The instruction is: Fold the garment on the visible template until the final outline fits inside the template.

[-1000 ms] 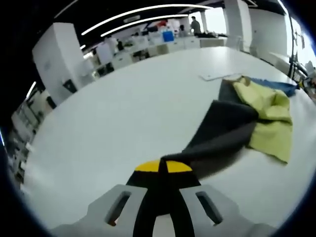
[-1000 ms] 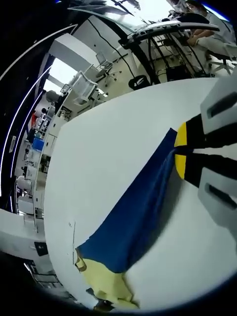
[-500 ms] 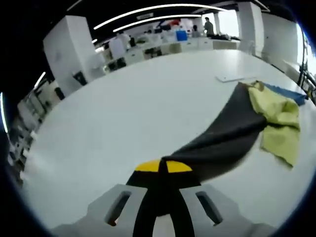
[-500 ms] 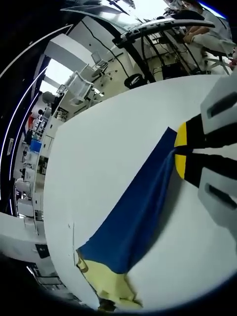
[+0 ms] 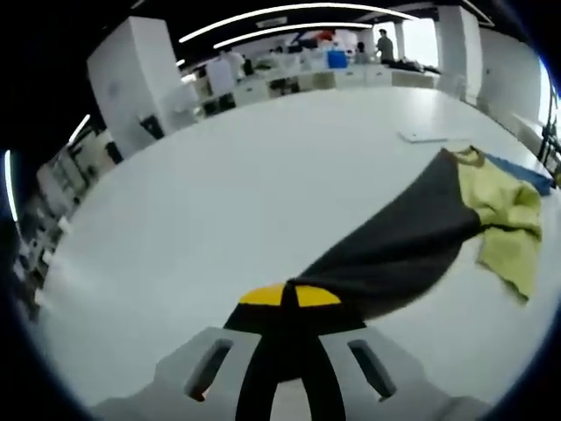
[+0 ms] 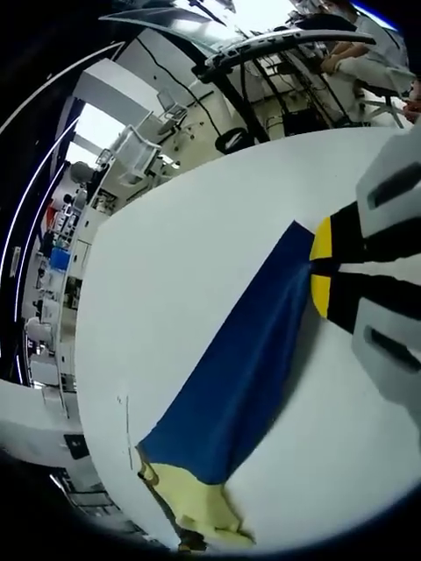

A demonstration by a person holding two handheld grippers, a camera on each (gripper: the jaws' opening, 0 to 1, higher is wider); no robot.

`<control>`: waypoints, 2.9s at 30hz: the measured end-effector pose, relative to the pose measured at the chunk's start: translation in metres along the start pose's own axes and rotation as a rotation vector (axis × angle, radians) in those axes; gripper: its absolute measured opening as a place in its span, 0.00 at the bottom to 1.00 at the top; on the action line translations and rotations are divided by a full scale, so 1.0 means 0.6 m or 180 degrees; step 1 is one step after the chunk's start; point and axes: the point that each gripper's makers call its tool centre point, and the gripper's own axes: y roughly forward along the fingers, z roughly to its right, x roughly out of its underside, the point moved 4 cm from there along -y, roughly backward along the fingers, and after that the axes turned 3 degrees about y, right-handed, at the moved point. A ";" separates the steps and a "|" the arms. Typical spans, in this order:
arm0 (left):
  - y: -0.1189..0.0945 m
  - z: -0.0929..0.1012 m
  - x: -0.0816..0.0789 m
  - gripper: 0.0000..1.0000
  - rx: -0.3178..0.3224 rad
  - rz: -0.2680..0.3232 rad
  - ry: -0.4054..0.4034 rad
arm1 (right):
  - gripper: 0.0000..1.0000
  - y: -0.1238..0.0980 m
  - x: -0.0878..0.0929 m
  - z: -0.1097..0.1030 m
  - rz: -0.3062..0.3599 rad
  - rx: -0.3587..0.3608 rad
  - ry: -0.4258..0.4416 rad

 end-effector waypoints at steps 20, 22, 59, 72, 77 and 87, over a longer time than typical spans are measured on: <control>-0.071 0.133 -0.013 0.45 0.0532 0.0336 0.0161 | 0.57 -0.049 -0.037 -0.113 0.0588 -0.0706 0.0252; -0.077 0.149 -0.014 0.48 0.0590 0.0351 0.0174 | 0.61 -0.060 -0.039 -0.138 0.0618 -0.0770 0.0190; -0.127 0.438 -0.022 0.44 0.1748 0.0766 0.0707 | 0.51 -0.109 -0.033 -0.471 0.0793 -0.2061 0.0183; -0.100 0.505 -0.009 0.38 0.1703 0.0697 0.0754 | 0.35 -0.089 -0.039 -0.559 0.0819 -0.2194 0.0400; -0.084 0.516 -0.002 0.35 0.1568 0.0638 0.0833 | 0.32 -0.089 -0.038 -0.576 0.0822 -0.2202 0.0580; -0.067 0.505 0.001 0.12 0.1382 0.0541 0.0874 | 0.04 -0.063 -0.044 -0.591 0.0914 -0.2170 0.0554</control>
